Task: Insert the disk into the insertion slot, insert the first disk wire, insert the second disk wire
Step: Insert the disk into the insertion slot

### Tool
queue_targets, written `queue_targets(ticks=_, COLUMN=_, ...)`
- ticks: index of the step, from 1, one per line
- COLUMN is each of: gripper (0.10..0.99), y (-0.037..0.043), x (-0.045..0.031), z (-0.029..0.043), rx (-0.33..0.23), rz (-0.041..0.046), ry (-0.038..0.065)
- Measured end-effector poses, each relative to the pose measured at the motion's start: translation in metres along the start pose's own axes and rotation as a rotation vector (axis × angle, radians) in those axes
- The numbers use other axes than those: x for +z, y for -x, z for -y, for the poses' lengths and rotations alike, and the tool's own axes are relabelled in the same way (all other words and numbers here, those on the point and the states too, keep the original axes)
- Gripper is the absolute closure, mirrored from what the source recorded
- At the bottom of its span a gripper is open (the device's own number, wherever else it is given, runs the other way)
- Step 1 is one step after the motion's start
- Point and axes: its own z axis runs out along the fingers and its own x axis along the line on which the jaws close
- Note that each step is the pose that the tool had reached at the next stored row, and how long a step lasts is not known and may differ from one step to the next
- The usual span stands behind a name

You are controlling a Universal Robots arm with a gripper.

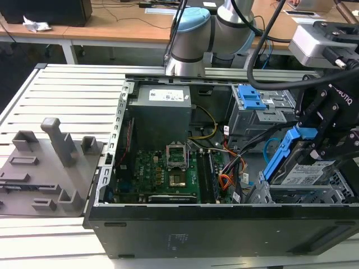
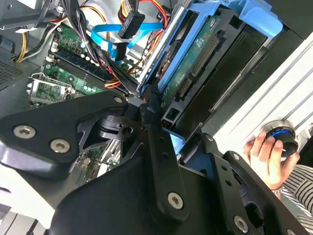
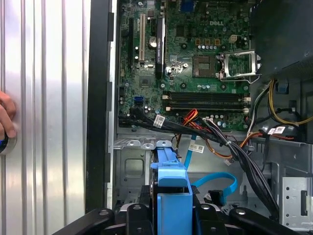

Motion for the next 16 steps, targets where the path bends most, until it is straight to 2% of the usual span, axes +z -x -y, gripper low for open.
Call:
queue_targets(ticks=5, gripper=0.71, y=0.0, x=0.0002, z=0.0, rx=0.0, rz=0.0002, ry=0.0)
queue_targets(ticks=6, gripper=0.647, y=0.0, x=0.0002, z=0.0, rx=0.0, rz=0.0, ry=0.0)
queue_targets(ticks=11, gripper=0.647, y=0.0, x=0.0002, z=0.0, rx=0.0, rz=0.0001, ry=0.0)
queue_targets(ticks=12, gripper=0.663, y=0.0, x=0.0002, z=0.0, rx=0.0, rz=0.0002, ry=0.0)
queue_targets(ticks=16, gripper=0.91, y=0.0, x=0.0003, z=0.0, rx=0.0, rz=0.0002, ry=0.0)
